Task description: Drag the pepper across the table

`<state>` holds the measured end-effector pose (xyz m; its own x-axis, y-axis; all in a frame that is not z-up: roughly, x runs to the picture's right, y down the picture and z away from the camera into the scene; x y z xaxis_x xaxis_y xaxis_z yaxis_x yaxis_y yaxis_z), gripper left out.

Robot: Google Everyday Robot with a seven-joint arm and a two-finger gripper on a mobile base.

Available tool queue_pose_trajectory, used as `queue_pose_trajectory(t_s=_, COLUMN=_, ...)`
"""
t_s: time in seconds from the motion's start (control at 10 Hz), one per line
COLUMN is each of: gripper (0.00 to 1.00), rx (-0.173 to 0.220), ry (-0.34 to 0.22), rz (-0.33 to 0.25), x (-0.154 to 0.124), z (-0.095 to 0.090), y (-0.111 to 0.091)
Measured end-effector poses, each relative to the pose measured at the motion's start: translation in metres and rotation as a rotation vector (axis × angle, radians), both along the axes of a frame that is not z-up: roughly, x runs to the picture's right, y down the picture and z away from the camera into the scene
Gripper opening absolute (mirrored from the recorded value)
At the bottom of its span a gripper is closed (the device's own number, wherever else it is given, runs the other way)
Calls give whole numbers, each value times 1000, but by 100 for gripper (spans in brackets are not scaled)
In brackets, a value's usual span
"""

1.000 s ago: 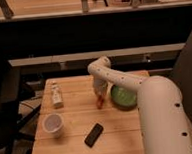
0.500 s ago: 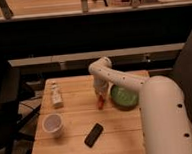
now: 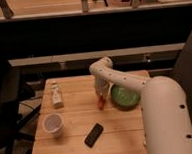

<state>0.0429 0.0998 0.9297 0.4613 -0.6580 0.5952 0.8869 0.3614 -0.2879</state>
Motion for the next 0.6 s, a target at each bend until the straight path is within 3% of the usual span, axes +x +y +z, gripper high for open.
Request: queue_pose_trajectory(t_s=0.6, gripper=0, rx=2, ry=-5, rz=4, x=7, z=-3, y=1)
